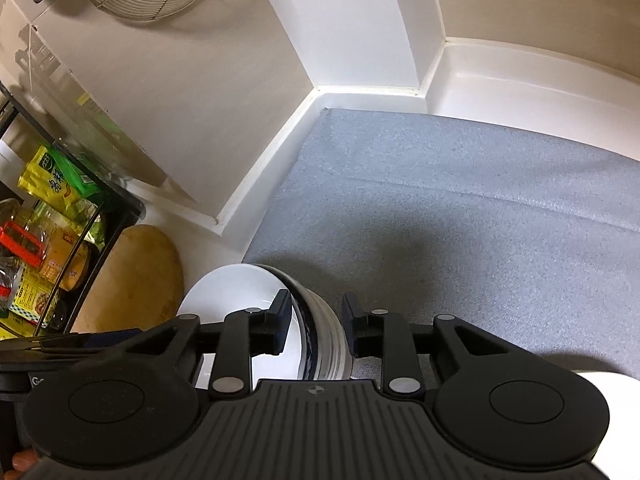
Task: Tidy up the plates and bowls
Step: 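Open both grippers and release the patterned bowl on the stack, then close both grippers on the rim of the bowl stack, then lift the bowl stack and carry it to the plate stack by the stove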
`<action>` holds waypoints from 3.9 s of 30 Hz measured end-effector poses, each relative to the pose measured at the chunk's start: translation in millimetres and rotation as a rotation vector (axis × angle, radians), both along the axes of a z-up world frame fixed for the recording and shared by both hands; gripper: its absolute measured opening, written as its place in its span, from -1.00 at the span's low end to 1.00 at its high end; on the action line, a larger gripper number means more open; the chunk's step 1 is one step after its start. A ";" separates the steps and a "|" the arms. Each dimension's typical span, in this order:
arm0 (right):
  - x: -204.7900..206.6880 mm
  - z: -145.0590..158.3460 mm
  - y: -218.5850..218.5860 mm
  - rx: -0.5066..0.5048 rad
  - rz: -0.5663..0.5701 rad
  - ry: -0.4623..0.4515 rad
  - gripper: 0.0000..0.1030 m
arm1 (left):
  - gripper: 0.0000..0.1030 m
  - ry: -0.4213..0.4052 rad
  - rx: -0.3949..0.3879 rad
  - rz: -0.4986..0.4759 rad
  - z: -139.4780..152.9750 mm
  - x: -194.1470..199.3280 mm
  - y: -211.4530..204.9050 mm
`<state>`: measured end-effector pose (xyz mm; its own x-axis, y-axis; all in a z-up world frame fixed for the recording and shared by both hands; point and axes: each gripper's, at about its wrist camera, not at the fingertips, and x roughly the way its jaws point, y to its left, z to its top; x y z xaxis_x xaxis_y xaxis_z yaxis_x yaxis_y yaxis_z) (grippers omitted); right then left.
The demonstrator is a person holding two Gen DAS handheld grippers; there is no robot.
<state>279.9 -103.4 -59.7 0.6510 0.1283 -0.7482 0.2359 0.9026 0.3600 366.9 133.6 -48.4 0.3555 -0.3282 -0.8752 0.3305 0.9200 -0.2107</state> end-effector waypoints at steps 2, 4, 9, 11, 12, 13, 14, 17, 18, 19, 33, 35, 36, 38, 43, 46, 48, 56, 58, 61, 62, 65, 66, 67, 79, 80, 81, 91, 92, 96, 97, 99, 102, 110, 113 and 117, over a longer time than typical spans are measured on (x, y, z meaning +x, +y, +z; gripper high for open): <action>-2.2 3.4 1.1 -0.004 0.002 -0.009 -0.42 | 0.66 -0.001 0.011 0.006 -0.6 0.3 -0.8; -4.9 8.1 6.2 -0.028 0.021 -0.016 -0.33 | 0.69 0.000 0.020 0.007 -0.8 -0.1 -1.6; -11.5 12.4 18.9 -0.084 0.058 -0.012 -0.07 | 0.87 -0.043 0.047 -0.004 2.7 -4.6 -1.4; -14.6 12.5 21.4 -0.095 0.062 -0.009 -0.03 | 0.90 -0.053 0.058 -0.005 3.7 -5.2 -0.5; -16.3 12.3 22.4 -0.097 0.065 -0.009 0.01 | 0.91 -0.055 0.064 -0.002 4.0 -5.4 -0.4; -18.0 12.0 23.0 -0.100 0.065 -0.007 0.02 | 0.94 -0.059 0.067 0.001 4.3 -5.5 0.2; -19.7 11.7 23.4 -0.100 0.064 -0.006 0.02 | 0.99 -0.066 0.071 0.003 4.8 -5.9 0.7; -24.8 10.2 22.0 -0.086 0.056 0.001 0.07 | 0.99 -0.093 0.087 0.004 6.8 -8.9 1.6; -26.3 9.9 21.3 -0.080 0.052 0.004 0.10 | 0.99 -0.098 0.089 0.001 7.3 -9.5 2.1; -28.1 9.7 20.9 -0.076 0.048 0.005 0.13 | 0.99 -0.101 0.091 0.001 7.7 -10.2 2.1; -31.9 1.6 15.8 -0.035 0.015 0.042 0.31 | 0.99 -0.079 0.103 -0.008 0.7 -10.0 2.0; -31.2 -1.2 13.4 -0.023 0.006 0.049 0.31 | 0.99 -0.062 0.092 -0.006 -3.4 -7.0 3.5; -30.9 -2.8 12.2 -0.016 0.001 0.053 0.31 | 0.99 -0.052 0.084 -0.006 -6.3 -5.2 4.4; -29.5 -6.9 9.0 0.002 -0.011 0.062 0.31 | 0.99 -0.032 0.066 -0.003 -12.0 -2.2 6.1; -25.5 -18.6 0.9 0.049 -0.032 0.087 0.33 | 0.99 0.031 0.010 -0.002 -24.2 6.2 8.2; -21.5 -25.6 -2.3 0.077 -0.040 0.101 0.33 | 0.99 0.047 0.005 -0.004 -30.4 9.4 5.4; -18.4 -30.0 -3.8 0.095 -0.047 0.109 0.33 | 0.99 0.059 0.004 -0.009 -35.2 11.9 2.4; -1.2 -50.4 -5.2 0.130 -0.046 0.156 0.34 | 0.99 0.101 -0.020 -0.016 -55.9 23.0 -5.3; 2.9 -53.9 -2.8 0.124 -0.040 0.166 0.34 | 0.99 0.108 -0.017 -0.008 -61.9 26.4 -5.7; 10.5 -58.4 -0.6 0.125 -0.033 0.181 0.34 | 0.99 0.133 -0.017 0.004 -70.3 32.0 -4.2; 12.7 -60.0 -0.8 0.127 -0.031 0.185 0.36 | 0.99 0.142 -0.017 0.010 -72.7 33.2 -3.5; 16.0 -63.0 -2.7 0.137 -0.025 0.186 0.45 | 1.00 0.157 -0.041 0.022 -76.1 35.9 -0.7; 17.5 -63.7 -3.5 0.142 -0.024 0.184 0.46 | 1.00 0.159 -0.048 0.026 -76.6 37.5 0.2; 18.8 -64.4 -4.1 0.146 -0.023 0.185 0.50 | 1.00 0.161 -0.056 0.031 -77.0 38.8 1.1; 18.4 -77.7 -8.1 0.278 -0.001 0.134 0.22 | 0.26 0.235 -0.302 -0.012 -85.2 43.6 21.6; 18.0 -75.3 -6.3 0.261 0.007 0.132 0.20 | 0.25 0.226 -0.301 -0.012 -84.4 41.5 21.9; 17.1 -72.8 -4.8 0.244 0.012 0.131 0.17 | 0.25 0.212 -0.294 -0.022 -82.7 38.9 21.1; 15.0 -65.0 -0.4 0.219 -0.001 0.148 -0.01 | 0.22 0.203 -0.298 -0.011 -76.8 38.2 16.9; 14.2 -64.7 -0.3 0.221 -0.004 0.151 -0.01 | 0.22 0.202 -0.305 -0.010 -75.7 39.1 16.3; 9.9 -61.9 0.8 0.219 -0.021 0.162 -0.02 | 0.22 0.150 -0.325 -0.035 -63.1 34.8 12.7; 9.6 -62.2 0.9 0.219 -0.024 0.163 -0.03 | 0.22 0.138 -0.315 -0.039 -61.5 34.0 9.8; 8.0 -63.2 -2.0 0.228 -0.035 0.163 -0.07 | 0.22 0.139 -0.305 -0.031 -64.0 35.4 7.1; 8.3 -62.6 -0.1 0.212 -0.028 0.158 -0.10 | 0.18 0.160 -0.310 -0.014 -69.1 37.9 8.6; 6.3 -77.5 -6.6 0.284 -0.041 0.181 0.26 | 0.35 0.232 -0.331 -0.021 -89.8 47.9 7.4; 4.9 -86.0 -3.6 0.328 -0.039 0.159 0.31 | 0.53 0.268 -0.371 -0.020 -98.8 51.1 7.7; 5.7 -81.7 1.4 0.306 -0.056 0.166 0.29 | 0.52 0.287 -0.412 0.001 -99.4 48.3 14.7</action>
<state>285.6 -102.0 -141.4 0.5360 0.3306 -0.7768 0.3599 0.7429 0.5644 415.2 148.4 -147.7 0.1195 -0.6668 -0.7356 0.2054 0.7415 -0.6387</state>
